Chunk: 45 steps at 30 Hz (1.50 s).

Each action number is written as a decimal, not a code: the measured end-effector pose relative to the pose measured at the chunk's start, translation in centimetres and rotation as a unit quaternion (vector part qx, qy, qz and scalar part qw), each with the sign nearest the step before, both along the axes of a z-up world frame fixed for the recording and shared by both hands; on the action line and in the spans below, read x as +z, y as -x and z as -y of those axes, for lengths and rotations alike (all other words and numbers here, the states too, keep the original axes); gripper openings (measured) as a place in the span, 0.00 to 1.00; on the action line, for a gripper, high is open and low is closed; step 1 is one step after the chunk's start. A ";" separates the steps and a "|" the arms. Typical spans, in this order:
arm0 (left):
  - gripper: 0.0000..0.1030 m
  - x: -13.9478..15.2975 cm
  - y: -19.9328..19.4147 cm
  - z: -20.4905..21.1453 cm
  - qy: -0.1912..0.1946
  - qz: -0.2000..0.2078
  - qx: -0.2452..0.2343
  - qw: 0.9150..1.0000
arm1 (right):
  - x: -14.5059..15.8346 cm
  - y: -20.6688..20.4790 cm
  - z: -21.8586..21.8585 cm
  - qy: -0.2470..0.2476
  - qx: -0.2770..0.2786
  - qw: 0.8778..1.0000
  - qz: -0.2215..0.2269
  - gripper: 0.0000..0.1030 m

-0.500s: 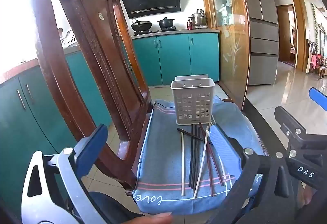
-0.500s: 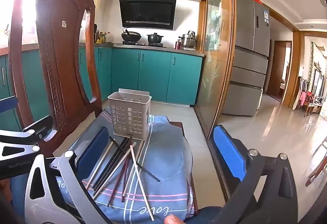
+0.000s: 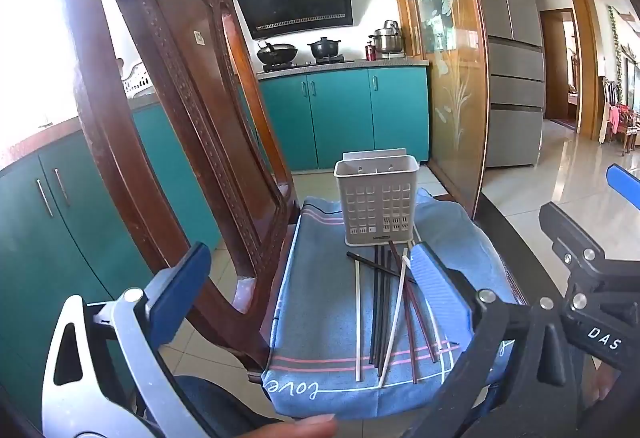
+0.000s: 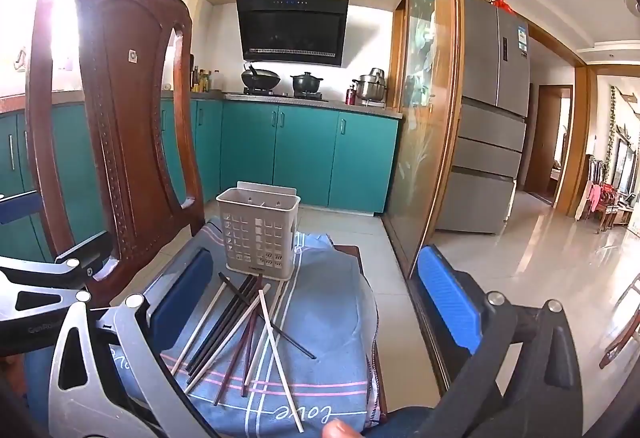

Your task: Organize utensils

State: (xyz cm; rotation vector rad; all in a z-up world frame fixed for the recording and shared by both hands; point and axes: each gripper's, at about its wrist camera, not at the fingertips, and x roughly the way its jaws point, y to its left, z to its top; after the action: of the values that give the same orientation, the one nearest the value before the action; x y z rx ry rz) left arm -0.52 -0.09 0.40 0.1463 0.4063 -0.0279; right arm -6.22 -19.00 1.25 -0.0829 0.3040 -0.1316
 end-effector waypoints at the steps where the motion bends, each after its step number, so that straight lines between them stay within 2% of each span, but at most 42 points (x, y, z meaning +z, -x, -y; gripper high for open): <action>1: 0.96 0.0 0.0 0.0 0.000 0.000 0.000 1.000 | 0.0 0.0 0.0 0.000 0.000 1.000 0.000 0.98; 45: 0.97 0.0 0.1 -0.2 0.002 -0.003 -0.001 1.000 | 0.4 0.8 0.0 0.009 0.000 1.000 0.009 0.98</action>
State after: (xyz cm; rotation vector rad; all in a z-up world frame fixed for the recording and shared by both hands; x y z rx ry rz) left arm -0.63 0.08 0.42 0.1424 0.4122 -0.0313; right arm -7.03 -19.02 1.63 -0.0986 0.2852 -0.1358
